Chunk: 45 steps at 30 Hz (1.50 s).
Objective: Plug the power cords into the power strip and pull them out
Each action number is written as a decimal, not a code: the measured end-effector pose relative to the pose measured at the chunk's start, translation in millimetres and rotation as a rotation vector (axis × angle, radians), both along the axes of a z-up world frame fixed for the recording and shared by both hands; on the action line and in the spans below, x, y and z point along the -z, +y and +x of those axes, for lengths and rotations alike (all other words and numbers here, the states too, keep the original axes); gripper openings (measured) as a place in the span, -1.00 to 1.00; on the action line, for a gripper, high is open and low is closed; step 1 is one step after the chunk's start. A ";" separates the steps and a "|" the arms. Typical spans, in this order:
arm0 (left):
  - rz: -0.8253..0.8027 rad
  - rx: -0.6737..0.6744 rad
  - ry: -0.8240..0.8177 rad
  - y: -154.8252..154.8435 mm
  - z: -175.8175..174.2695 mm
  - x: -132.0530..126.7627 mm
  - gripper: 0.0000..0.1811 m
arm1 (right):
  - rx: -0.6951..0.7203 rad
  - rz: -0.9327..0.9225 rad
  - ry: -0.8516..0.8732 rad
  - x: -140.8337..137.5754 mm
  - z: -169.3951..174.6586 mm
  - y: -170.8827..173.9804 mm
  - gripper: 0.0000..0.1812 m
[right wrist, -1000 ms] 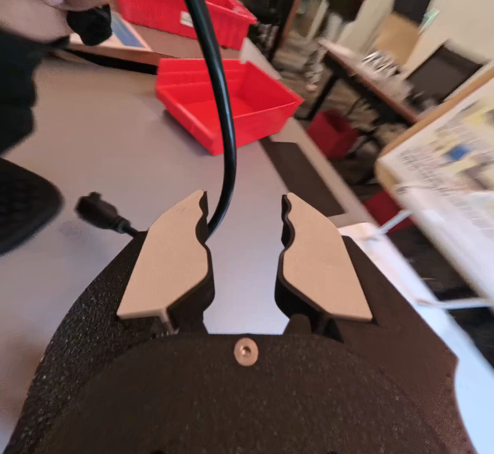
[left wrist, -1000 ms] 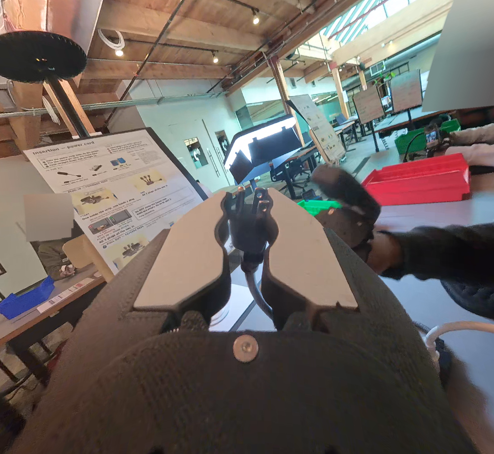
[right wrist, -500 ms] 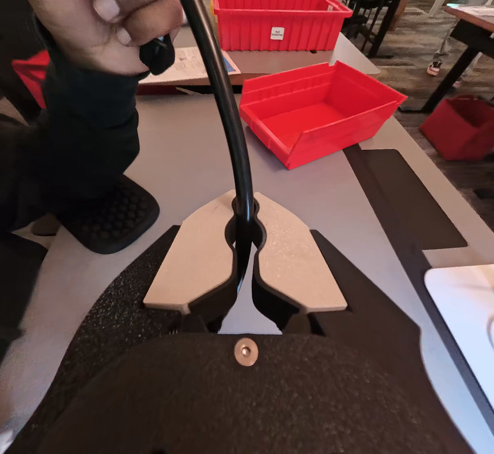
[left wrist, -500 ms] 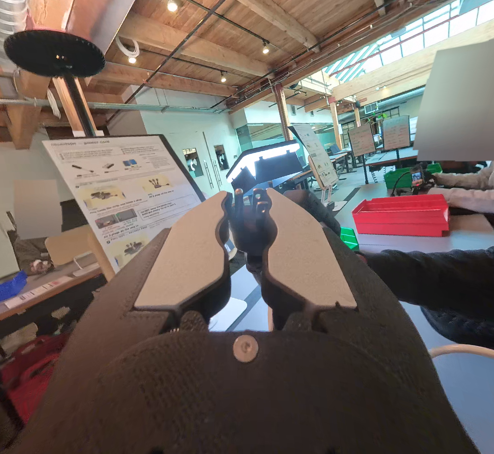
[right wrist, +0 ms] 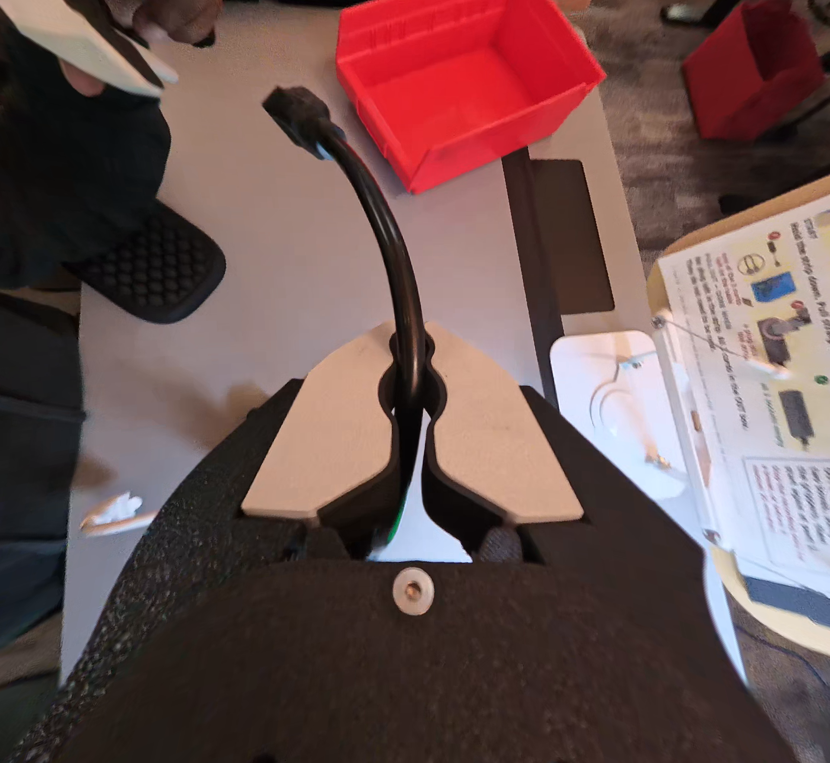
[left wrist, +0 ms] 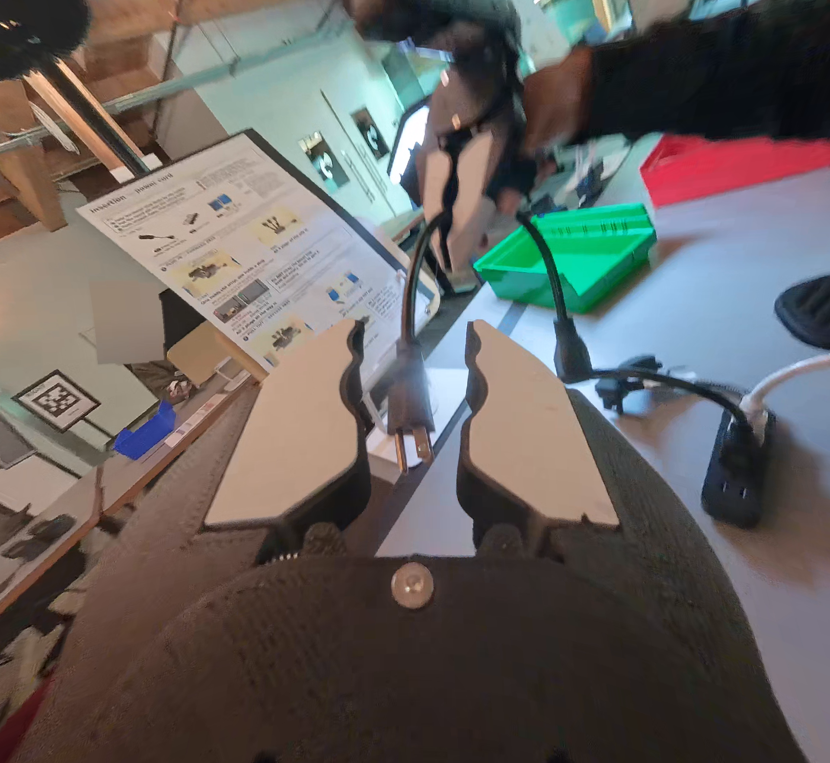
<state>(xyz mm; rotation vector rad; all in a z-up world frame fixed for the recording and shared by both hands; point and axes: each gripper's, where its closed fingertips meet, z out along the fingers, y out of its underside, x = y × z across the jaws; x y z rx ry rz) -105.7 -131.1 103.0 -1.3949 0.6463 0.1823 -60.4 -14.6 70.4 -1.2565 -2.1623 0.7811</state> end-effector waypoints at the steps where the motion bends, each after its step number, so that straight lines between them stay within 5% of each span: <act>1: -0.018 -0.028 0.037 4.0 1.8 4.6 -0.51 | 0.007 0.015 -0.034 -4.2 4.4 3.4 -0.96; 11: -0.151 -0.320 0.292 75.9 21.1 61.7 -0.34 | 0.183 -0.114 -0.139 -27.0 36.2 15.9 -0.97; 18: -0.005 -0.468 0.345 95.7 17.9 62.2 -0.67 | 0.211 -0.182 -0.138 -21.4 53.7 11.0 -0.96; 21: -0.008 -0.377 0.301 89.9 22.5 58.8 -0.69 | 0.144 -0.224 -0.116 -19.8 62.5 -2.5 -0.96; 25: -0.089 -0.022 0.025 74.3 45.0 54.4 -0.71 | -0.026 -0.343 0.014 -34.3 78.3 -38.0 -0.90; 31: -0.156 0.370 -0.253 50.9 71.9 41.7 -0.72 | -0.287 -0.479 0.253 -33.1 120.0 -76.8 -0.52; 38: -0.184 0.550 -0.356 36.6 93.5 30.4 -0.73 | -0.488 -0.615 0.425 -13.5 160.4 -76.0 -0.35; 45: -0.209 0.593 -0.453 40.9 85.1 32.4 -0.82 | -0.378 -0.738 0.574 25.2 148.7 -45.7 -0.46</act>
